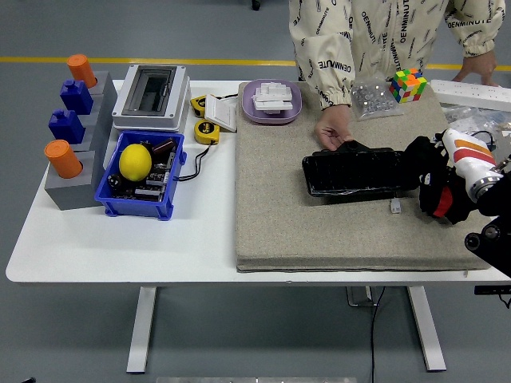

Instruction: Pick the rag up,wipe the panel,place it on the desk

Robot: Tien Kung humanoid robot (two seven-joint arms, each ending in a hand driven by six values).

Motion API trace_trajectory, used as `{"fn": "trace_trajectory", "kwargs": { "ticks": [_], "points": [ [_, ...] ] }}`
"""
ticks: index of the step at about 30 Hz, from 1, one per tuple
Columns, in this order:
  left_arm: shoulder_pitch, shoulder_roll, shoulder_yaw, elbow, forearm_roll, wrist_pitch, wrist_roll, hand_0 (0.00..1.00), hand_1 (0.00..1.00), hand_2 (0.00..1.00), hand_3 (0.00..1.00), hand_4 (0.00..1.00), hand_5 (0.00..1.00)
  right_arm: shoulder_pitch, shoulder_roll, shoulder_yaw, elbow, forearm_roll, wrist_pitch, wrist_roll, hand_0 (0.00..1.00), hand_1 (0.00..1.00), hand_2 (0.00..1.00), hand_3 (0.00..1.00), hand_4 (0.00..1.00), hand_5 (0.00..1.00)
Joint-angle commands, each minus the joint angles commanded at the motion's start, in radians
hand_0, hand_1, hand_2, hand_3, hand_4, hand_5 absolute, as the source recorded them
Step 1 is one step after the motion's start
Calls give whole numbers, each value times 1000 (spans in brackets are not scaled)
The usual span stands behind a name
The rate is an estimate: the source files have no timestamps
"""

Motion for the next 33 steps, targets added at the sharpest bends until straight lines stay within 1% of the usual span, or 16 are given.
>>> {"fn": "trace_trajectory", "kwargs": {
  "ticks": [15, 24, 26, 33],
  "points": [
    [-1, 5, 6, 0, -3, 1, 0, 608, 640, 655, 562, 628, 439, 39, 81, -27, 10, -3, -5, 2, 233, 363, 412, 424, 941, 2],
    [-3, 7, 8, -1, -3, 1, 0, 608, 640, 655, 562, 627, 438, 56, 132, -40, 4, 2, -9, 5, 231, 363, 412, 424, 941, 2],
    [-1, 7, 9, 0, -3, 1, 1, 608, 640, 655, 562, 628, 441, 61, 154, -46, -1, 5, -10, 6, 231, 363, 412, 424, 941, 2],
    [-5, 7, 11, -1, -4, 1, 0, 609, 640, 655, 562, 628, 441, 83, 212, -73, 2, 10, -13, 10, 231, 362, 412, 424, 940, 2]
  ]
}}
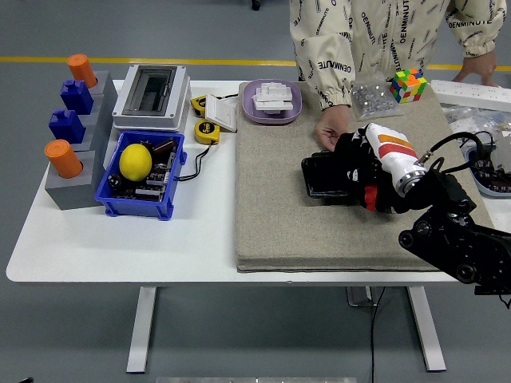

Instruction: Pick the rag up,wipe the panel,place it on the desk

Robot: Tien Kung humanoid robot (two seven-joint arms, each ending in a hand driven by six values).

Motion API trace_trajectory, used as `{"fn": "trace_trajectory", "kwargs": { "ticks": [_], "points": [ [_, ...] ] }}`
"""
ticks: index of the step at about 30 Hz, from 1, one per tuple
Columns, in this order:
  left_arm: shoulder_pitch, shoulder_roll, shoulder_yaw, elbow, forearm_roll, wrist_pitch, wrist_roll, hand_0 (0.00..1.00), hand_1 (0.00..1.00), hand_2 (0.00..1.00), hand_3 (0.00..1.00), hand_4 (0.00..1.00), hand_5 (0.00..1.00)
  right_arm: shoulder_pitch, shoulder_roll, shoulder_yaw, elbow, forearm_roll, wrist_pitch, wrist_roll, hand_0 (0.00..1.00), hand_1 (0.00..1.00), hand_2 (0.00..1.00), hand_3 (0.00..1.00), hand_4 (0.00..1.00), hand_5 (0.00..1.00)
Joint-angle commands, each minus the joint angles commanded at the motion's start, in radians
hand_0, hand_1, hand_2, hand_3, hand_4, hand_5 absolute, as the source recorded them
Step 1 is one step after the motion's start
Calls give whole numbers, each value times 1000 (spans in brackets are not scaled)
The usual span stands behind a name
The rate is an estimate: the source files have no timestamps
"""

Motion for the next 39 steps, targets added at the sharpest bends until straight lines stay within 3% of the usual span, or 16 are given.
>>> {"fn": "trace_trajectory", "kwargs": {
  "ticks": [19, 31, 39],
  "points": [
    [-5, 3, -1, 0, 2, 1, 0, 608, 641, 654, 562, 628, 441, 33, 103, -70, 18, 16, -7, 8, 232, 363, 412, 425, 942, 2],
    [-8, 3, 0, 0, 1, 1, 0, 608, 641, 654, 562, 627, 439, 39, 110, -82, 33, 20, -7, 9, 232, 363, 411, 425, 943, 2],
    [-7, 2, -3, 0, 1, 1, 0, 609, 641, 653, 562, 627, 439, 35, 91, -76, 22, 22, -5, 8, 233, 363, 411, 424, 943, 2]
  ]
}}
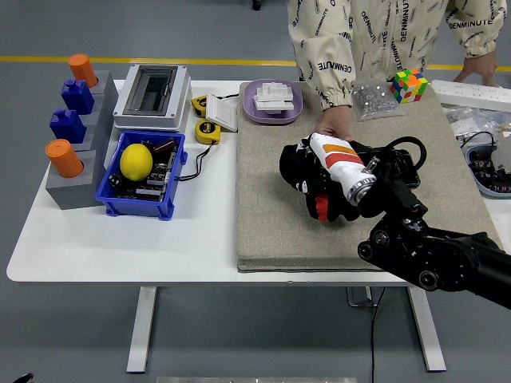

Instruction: Pick the rag up,wipe the panel,place it on the desk

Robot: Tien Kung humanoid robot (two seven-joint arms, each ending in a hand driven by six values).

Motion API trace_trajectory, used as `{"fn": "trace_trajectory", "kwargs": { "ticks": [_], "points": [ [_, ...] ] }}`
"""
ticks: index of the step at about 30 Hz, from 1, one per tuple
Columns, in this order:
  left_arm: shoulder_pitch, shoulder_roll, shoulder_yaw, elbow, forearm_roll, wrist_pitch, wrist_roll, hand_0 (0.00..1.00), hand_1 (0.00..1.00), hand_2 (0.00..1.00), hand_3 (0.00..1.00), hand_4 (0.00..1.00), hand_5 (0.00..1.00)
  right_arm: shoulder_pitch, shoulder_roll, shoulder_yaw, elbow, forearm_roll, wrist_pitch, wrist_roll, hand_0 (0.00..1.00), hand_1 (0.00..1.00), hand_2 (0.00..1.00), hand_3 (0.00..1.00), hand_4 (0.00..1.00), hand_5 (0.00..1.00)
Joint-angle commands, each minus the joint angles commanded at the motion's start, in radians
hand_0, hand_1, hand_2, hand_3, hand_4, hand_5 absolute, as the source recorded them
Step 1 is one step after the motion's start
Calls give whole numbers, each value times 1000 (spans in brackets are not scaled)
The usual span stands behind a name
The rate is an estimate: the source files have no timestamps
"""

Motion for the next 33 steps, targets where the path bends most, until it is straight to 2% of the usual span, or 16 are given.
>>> {"fn": "trace_trajectory", "kwargs": {
  "ticks": [26, 33],
  "points": [
    [7, -1, -8, 0, 0, 0, 0, 609, 640, 655, 562, 628, 438, -24, -91, 50, -1, -19, 9, -5, 234, 362, 411, 425, 941, 2],
    [9, 0, -10, 0, -1, 0, 0, 609, 640, 654, 562, 628, 438, -32, -131, 65, -18, -26, 15, -8, 234, 362, 411, 424, 941, 2]
  ]
}}
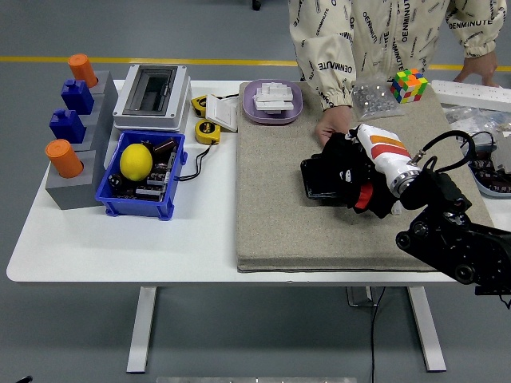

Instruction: Pick the rag up,wipe the panel,place it on the desk

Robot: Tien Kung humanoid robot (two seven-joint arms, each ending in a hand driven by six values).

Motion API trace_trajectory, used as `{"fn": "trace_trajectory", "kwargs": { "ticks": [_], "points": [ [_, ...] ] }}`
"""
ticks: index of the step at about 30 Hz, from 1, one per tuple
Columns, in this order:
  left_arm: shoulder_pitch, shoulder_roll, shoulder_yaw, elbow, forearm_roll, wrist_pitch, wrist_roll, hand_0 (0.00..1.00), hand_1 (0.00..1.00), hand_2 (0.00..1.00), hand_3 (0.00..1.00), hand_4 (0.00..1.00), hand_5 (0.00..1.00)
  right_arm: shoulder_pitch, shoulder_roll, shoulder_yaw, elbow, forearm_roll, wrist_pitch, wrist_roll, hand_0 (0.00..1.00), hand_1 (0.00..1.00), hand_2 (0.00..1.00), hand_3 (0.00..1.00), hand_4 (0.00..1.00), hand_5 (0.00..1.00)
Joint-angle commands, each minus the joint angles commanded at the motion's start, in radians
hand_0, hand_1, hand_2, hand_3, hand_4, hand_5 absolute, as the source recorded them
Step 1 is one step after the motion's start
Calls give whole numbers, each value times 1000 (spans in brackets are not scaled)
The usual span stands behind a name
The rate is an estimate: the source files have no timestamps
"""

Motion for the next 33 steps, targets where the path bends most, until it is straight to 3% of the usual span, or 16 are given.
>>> {"fn": "trace_trajectory", "kwargs": {
  "ticks": [17, 33],
  "points": [
    [3, -1, -1, 1, 1, 0, 0, 608, 640, 655, 562, 628, 439, -21, -101, 25, -30, 10, 17, -4, 234, 362, 412, 424, 940, 2],
    [5, -5, -4, 2, 0, 0, 0, 609, 640, 655, 562, 628, 440, -34, -120, 55, -119, 22, 23, -2, 234, 362, 412, 426, 940, 2]
  ]
}}
